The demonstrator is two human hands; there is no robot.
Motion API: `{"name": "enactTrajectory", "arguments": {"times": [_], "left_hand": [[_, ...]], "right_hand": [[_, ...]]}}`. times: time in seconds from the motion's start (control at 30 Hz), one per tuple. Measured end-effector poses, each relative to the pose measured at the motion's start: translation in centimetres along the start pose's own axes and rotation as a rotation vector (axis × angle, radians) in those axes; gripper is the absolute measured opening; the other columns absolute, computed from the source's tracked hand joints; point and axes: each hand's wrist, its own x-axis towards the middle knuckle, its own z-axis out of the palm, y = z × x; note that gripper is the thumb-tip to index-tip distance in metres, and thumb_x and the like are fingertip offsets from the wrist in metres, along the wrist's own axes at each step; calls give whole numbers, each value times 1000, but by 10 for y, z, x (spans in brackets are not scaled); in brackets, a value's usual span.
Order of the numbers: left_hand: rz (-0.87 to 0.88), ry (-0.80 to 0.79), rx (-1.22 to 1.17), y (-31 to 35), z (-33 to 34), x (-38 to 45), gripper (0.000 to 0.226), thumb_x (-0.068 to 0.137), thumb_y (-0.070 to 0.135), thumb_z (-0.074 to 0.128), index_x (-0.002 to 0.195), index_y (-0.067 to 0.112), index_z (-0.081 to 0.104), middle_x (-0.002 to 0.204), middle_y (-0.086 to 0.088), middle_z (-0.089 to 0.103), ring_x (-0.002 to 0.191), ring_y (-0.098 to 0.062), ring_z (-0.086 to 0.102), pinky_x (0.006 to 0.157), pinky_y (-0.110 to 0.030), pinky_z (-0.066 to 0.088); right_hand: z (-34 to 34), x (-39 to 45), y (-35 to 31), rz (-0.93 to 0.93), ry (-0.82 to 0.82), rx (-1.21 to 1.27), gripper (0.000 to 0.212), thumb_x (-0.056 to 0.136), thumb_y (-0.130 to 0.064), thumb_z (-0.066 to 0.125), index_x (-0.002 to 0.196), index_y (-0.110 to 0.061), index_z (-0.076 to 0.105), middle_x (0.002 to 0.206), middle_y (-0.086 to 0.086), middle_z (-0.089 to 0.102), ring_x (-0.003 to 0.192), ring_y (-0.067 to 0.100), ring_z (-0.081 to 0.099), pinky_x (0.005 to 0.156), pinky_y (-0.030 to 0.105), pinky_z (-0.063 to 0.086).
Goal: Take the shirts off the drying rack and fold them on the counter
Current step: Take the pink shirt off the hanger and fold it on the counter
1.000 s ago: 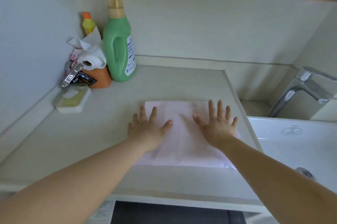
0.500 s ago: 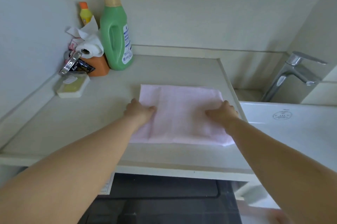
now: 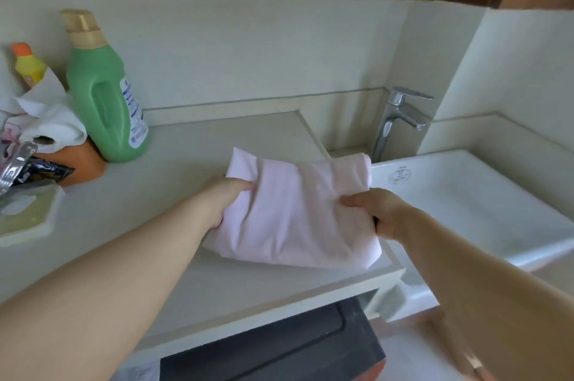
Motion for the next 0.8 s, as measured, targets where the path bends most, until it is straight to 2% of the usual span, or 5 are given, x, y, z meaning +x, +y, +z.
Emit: {"name": "enactTrajectory", "arguments": {"times": [0.13,0.37,0.5,0.67,0.8], "left_hand": [[103,-212,30,37,78,-22,26,84,14,67,110,13,61,91,-7,67,75,-22,64,64,-25,47],[161,-674,266,37,299,-108,43,83,21,67,125,14,56,114,-9,66,100,-29,63,94,-41,48],[165,-881,389,-19,423,-175,39,85,12,65,121,16,55,114,-6,65,99,-28,63,89,-39,50],[133,-919,543,-125,541,-220,48,77,8,67,124,13,57,117,-9,64,102,-28,63,91,-41,51],[49,-884,682,-219,597,-217,47,72,11,65,118,17,58,114,-8,65,100,-29,63,92,-46,51]], "right_hand": [[-88,-36,1,-66,157,108,35,82,-6,71,116,-2,60,109,17,67,101,33,62,92,51,48],[-279,-141,94,-12,550,236,37,80,-13,73,114,-5,62,111,15,67,106,33,62,99,51,45],[-371,-185,183,56,708,291,29,81,-8,70,109,-5,62,111,16,66,100,29,63,91,44,50],[-455,-194,304,245,742,322,26,81,-18,71,103,-8,63,112,15,64,106,33,60,99,49,47],[-485,-167,399,353,687,440,19,87,-17,66,104,-10,62,99,10,65,91,27,61,89,41,49]]}}
